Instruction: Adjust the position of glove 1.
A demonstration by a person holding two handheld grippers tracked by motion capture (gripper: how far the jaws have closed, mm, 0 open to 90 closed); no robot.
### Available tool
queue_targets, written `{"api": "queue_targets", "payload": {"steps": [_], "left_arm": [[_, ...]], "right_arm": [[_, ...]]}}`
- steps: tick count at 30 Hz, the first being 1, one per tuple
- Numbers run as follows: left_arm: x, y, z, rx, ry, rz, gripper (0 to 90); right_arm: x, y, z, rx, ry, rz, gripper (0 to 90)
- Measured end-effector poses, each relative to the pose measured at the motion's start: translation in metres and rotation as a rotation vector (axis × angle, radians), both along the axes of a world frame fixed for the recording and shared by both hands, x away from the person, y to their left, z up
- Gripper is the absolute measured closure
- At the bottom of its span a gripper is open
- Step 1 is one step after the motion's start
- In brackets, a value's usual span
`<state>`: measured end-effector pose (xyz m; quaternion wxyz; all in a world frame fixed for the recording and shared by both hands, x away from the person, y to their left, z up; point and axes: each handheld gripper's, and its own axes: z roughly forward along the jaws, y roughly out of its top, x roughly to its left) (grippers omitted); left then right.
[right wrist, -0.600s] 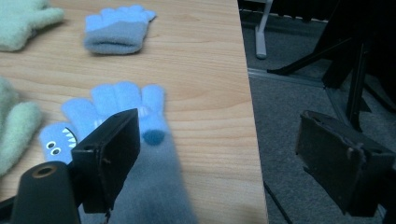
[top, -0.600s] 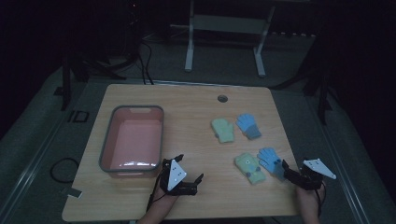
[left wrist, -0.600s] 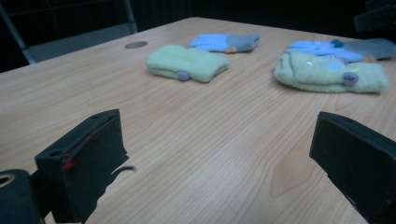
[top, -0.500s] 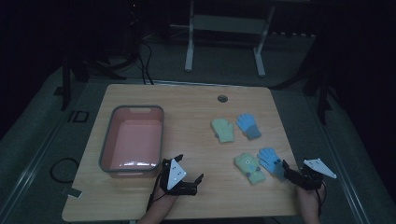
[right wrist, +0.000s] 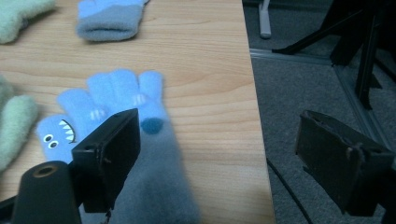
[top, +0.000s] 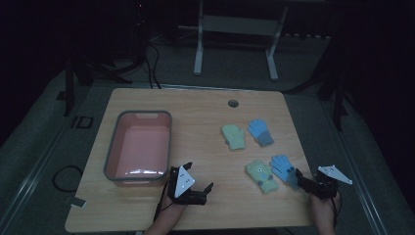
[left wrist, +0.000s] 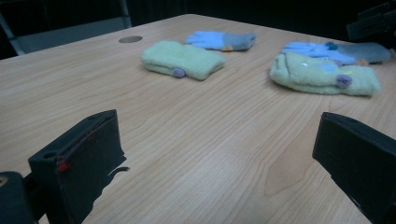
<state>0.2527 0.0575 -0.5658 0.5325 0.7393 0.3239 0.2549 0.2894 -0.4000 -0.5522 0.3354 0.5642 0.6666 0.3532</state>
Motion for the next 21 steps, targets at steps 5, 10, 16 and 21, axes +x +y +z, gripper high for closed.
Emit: {"api": "queue_targets", "payload": {"steps": [5, 10, 16, 21], "left_arm": [[0.0, 0.0, 0.0, -0.003, 0.002, -0.001, 1.6], [0.0, -0.001, 0.0, 0.004, 0.0, 0.003, 1.6], [-0.001, -0.002, 0.0, 0.016, -0.011, 0.009, 1.6], [-0.001, -0.002, 0.0, 0.014, -0.006, 0.011, 1.6]], "right_arm": [[-0.001, 0.003, 0.008, -0.011, 0.017, 0.019, 13.6], [0.001, 0.002, 0.017, 0.0, 0.041, 0.015, 11.7], [-0.001, -0.001, 0.038, -0.004, 0.034, -0.003, 13.9], [-0.001, -0.002, 0.048, 0.008, 0.024, 0.011, 13.8]]}}
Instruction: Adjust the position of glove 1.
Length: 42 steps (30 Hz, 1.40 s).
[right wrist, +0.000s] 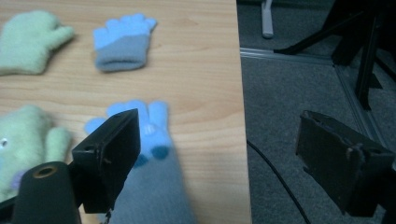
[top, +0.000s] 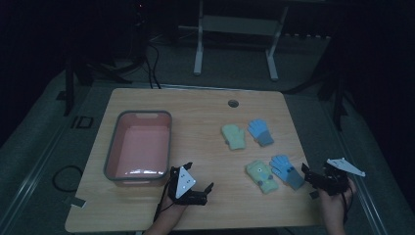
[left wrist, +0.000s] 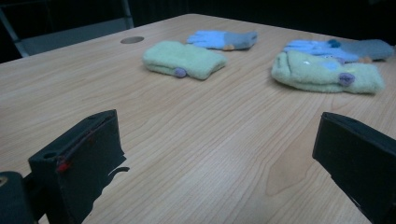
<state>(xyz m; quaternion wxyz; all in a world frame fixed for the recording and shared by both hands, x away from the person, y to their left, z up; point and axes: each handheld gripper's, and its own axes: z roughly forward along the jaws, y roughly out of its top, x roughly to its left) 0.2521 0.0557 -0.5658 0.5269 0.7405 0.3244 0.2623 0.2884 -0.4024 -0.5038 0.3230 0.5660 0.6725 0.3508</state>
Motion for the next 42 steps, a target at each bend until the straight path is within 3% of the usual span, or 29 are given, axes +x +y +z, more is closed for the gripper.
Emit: {"api": "queue_targets", "payload": {"steps": [3, 4, 8, 12, 13, 28, 37, 42], "left_arm": [[0.0, 0.0, 0.0, -0.003, 0.001, 0.001, 1.6], [0.0, 0.0, 0.0, -0.001, 0.0, 0.0, 1.6], [0.0, 0.0, 0.0, 0.002, -0.003, -0.006, 1.6], [0.0, 0.001, 0.0, -0.007, 0.002, -0.009, 1.6], [0.0, 0.001, 0.0, -0.009, 0.004, -0.008, 1.6], [-0.001, -0.001, 0.0, 0.009, -0.01, -0.009, 1.6], [0.0, 0.001, 0.0, -0.008, -0.001, -0.007, 1.6], [0.0, 0.001, 0.0, 0.001, -0.007, -0.016, 1.6]], "right_arm": [[0.002, 0.004, 0.007, -0.018, 0.009, 0.011, 12.9], [0.003, 0.007, 0.014, 0.013, -0.005, 0.038, 14.2], [0.004, 0.012, 0.026, 0.033, -0.019, 0.069, 15.5], [0.007, 0.02, 0.035, 0.004, -0.036, 0.09, 16.2], [0.009, 0.024, 0.04, 0.004, -0.036, 0.109, 12.8], [0.034, 0.058, 0.06, -0.016, -0.005, 0.212, 12.4], [0.048, 0.082, 0.079, -0.021, -0.048, 0.259, 18.4], [0.058, 0.096, 0.086, -0.024, -0.047, 0.291, 18.5]]}}
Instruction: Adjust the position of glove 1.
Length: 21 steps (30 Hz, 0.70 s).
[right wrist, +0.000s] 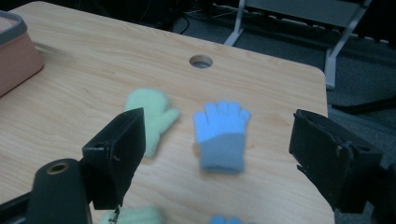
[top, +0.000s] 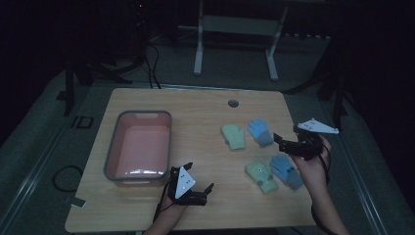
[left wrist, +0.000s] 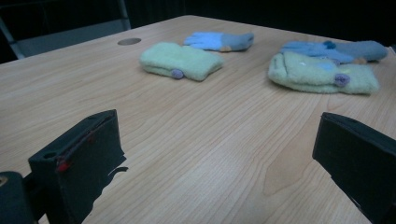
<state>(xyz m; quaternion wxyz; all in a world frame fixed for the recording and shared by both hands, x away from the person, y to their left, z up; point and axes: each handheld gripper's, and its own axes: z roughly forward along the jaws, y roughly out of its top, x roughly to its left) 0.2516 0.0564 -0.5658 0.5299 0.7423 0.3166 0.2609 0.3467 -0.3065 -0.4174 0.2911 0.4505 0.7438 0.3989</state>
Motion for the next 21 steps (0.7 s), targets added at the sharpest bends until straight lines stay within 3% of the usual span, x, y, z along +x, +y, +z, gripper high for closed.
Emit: {"api": "queue_targets", "payload": {"steps": [12, 18, 21], "left_arm": [[-0.002, -0.003, 0.0, 0.023, -0.015, 0.001, 1.6], [0.0, -0.001, 0.0, 0.0, 0.004, -0.006, 1.6], [-0.001, -0.002, 0.0, 0.008, -0.001, -0.005, 1.6]], "right_arm": [[0.023, 0.03, 0.0, -0.004, 0.038, 0.086, 21.2], [0.037, 0.044, -0.007, 0.015, 0.066, 0.109, 23.9], [0.044, 0.052, -0.012, 0.001, 0.08, 0.116, 24.1]]}}
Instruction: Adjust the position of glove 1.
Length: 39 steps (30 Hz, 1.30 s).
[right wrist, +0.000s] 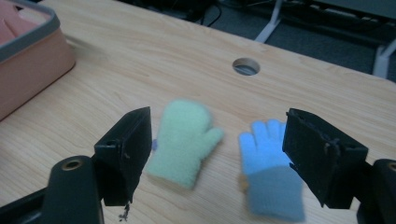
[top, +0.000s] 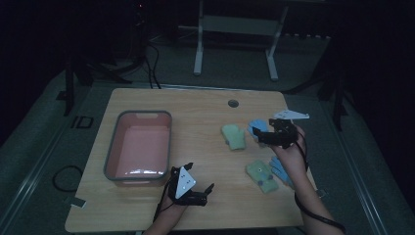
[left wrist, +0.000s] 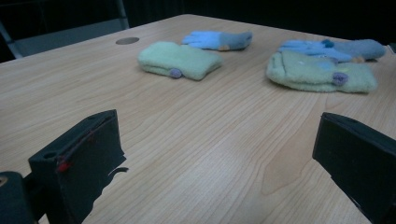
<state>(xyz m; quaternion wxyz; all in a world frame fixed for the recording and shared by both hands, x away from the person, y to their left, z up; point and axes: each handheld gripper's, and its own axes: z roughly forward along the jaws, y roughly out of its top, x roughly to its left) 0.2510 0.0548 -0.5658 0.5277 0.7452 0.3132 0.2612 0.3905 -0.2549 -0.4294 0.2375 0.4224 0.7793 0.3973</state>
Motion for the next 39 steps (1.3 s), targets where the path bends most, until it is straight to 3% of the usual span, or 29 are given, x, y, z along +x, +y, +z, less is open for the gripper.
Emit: {"api": "queue_targets", "payload": {"steps": [2, 6, 19, 28, 39], "left_arm": [[-0.001, -0.002, 0.0, 0.015, -0.011, -0.002, 1.6], [-0.002, -0.002, 0.0, 0.019, -0.016, -0.001, 1.6], [-0.001, -0.001, 0.0, 0.004, -0.006, -0.003, 1.6], [-0.001, 0.0, 0.0, 0.006, -0.006, -0.004, 1.7], [-0.001, -0.001, 0.0, -0.001, -0.002, -0.017, 1.6]], "right_arm": [[0.007, 0.006, -0.005, -0.027, 0.004, 0.012, 33.5], [0.016, 0.012, -0.012, -0.01, 0.029, 0.028, 39.3], [0.041, 0.045, -0.04, -0.039, 0.094, 0.085, 45.6], [0.056, 0.055, -0.059, -0.066, 0.128, 0.085, 52.8], [0.079, 0.064, -0.095, -0.139, 0.21, 0.074, 55.3]]}}
